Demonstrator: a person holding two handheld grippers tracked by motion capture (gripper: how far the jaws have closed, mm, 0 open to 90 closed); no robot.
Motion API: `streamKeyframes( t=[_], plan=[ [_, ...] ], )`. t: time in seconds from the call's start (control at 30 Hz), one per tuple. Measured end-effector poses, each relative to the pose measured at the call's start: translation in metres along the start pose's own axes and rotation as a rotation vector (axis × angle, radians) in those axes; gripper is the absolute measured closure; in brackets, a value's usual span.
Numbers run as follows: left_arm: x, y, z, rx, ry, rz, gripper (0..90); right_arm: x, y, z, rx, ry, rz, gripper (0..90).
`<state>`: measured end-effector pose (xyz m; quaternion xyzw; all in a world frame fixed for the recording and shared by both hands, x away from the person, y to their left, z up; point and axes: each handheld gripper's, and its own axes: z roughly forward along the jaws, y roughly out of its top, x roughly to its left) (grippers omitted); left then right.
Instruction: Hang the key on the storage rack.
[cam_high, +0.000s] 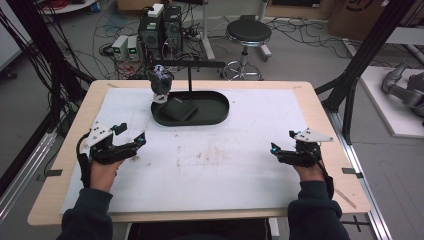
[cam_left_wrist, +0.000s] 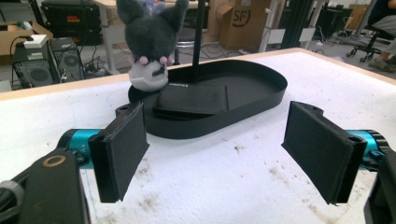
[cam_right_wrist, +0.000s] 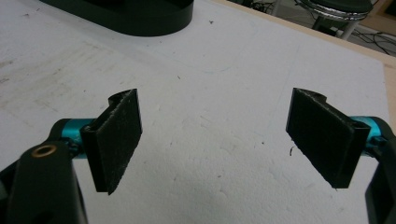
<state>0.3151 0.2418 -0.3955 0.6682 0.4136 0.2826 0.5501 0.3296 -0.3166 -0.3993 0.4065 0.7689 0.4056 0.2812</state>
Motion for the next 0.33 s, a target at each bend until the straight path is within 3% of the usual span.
streamKeyframes(
  t=[0.33],
  plan=[
    [-0.0017, -0.0038, 0.0042, 0.015, -0.001, 0.009, 21.2, -0.0021, -0.0018, -0.0002, 0.002, -0.010, 0.004, 18.5]
  ],
)
